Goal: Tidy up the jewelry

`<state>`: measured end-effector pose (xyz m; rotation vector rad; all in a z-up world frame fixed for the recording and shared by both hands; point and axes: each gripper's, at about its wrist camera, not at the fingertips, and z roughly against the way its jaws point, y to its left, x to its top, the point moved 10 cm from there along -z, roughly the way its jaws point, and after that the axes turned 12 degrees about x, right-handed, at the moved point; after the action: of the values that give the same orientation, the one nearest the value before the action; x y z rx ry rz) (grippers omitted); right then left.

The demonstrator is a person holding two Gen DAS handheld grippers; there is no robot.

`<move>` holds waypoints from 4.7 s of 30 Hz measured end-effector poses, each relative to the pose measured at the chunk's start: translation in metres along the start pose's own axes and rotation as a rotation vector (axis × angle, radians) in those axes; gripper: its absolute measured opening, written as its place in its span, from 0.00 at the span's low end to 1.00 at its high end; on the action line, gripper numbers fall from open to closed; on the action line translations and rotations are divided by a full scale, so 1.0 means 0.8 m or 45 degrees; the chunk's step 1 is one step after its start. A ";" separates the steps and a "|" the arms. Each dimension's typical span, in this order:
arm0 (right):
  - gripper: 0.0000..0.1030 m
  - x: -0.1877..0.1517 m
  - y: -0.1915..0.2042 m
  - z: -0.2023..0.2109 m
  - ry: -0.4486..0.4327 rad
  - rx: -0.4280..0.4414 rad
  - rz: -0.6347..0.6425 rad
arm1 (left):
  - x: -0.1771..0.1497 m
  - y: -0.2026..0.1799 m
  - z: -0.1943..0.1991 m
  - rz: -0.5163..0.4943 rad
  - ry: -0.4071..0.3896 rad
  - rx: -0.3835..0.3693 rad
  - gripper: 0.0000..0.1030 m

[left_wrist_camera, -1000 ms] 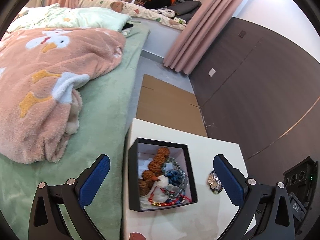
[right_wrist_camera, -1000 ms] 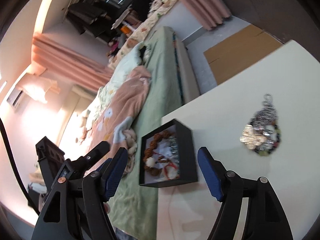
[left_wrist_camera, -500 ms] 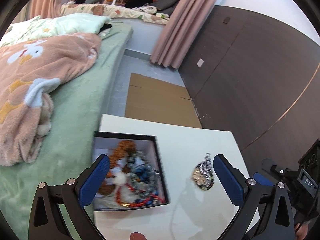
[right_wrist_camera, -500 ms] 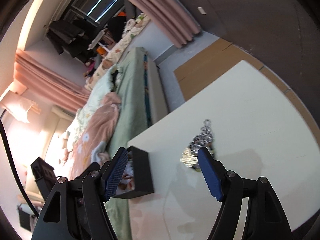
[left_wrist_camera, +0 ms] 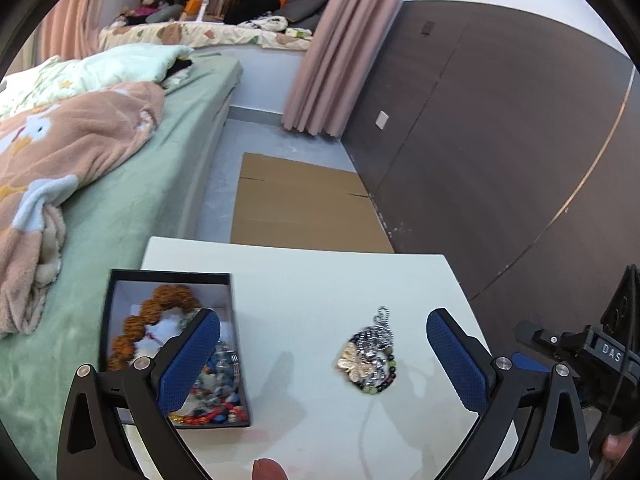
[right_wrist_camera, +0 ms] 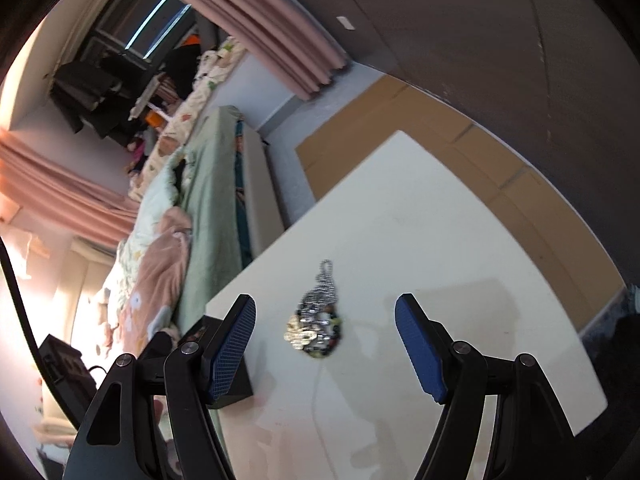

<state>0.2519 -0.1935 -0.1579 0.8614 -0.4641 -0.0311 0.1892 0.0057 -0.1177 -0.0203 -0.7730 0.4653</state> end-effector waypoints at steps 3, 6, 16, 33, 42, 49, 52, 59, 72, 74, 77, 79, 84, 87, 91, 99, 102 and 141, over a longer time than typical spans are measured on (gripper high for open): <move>0.71 0.004 -0.014 0.001 0.007 -0.031 -0.033 | -0.004 -0.016 -0.009 -0.041 0.012 -0.001 1.00; 0.71 0.006 -0.026 0.003 0.009 -0.053 -0.065 | -0.008 -0.034 -0.018 -0.084 0.026 -0.029 0.99; 0.71 0.022 -0.047 -0.008 0.033 -0.121 -0.111 | -0.033 -0.067 -0.069 -0.239 0.175 -0.078 0.55; 0.71 0.010 -0.050 -0.013 0.084 -0.128 -0.129 | -0.088 -0.079 -0.097 -0.535 0.277 0.066 0.53; 0.71 0.011 -0.054 -0.012 0.092 -0.123 -0.129 | -0.105 -0.082 -0.121 -0.572 0.344 0.062 0.53; 0.71 0.009 -0.054 -0.011 0.103 -0.126 -0.122 | -0.103 -0.087 -0.124 -0.586 0.315 0.058 0.41; 0.71 0.008 -0.052 -0.012 0.108 -0.128 -0.115 | -0.103 -0.086 -0.122 -0.585 0.323 0.043 0.41; 0.71 0.003 -0.048 -0.020 0.130 -0.135 -0.096 | -0.078 -0.078 -0.094 -0.472 0.295 -0.054 0.41; 0.69 -0.033 -0.005 -0.069 0.265 -0.107 0.043 | -0.028 -0.027 -0.054 -0.319 0.196 -0.057 0.41; 0.63 -0.043 0.006 -0.079 0.289 -0.106 0.082 | -0.022 -0.015 -0.048 -0.296 0.182 -0.051 0.41; 0.48 -0.057 0.018 -0.094 0.330 -0.103 0.119 | -0.016 -0.001 -0.042 -0.268 0.168 -0.044 0.41; 0.39 -0.066 0.023 -0.107 0.359 -0.104 0.136 | -0.010 0.009 -0.036 -0.249 0.159 -0.039 0.41; 0.31 -0.079 0.023 -0.127 0.391 -0.129 0.138 | -0.002 0.033 -0.023 -0.213 0.136 -0.033 0.42; 0.30 -0.083 0.020 -0.137 0.398 -0.154 0.144 | 0.001 0.045 -0.015 -0.197 0.125 -0.030 0.41; 0.30 -0.087 0.015 -0.147 0.408 -0.195 0.147 | 0.002 0.058 -0.006 -0.180 0.115 -0.029 0.41; 0.27 -0.100 0.010 -0.150 0.420 -0.237 0.156 | 0.006 0.076 0.008 -0.152 0.098 -0.033 0.42; 0.27 -0.103 0.009 -0.147 0.409 -0.239 0.141 | 0.003 0.078 0.012 -0.152 0.095 -0.035 0.41; 0.14 -0.102 0.109 -0.126 0.205 0.122 0.172 | 0.008 0.123 0.025 0.028 0.087 -0.032 0.96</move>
<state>0.2052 -0.0461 -0.1809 0.9170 -0.3739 0.1849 0.1404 0.0940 -0.1178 -0.0681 -0.7125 0.4735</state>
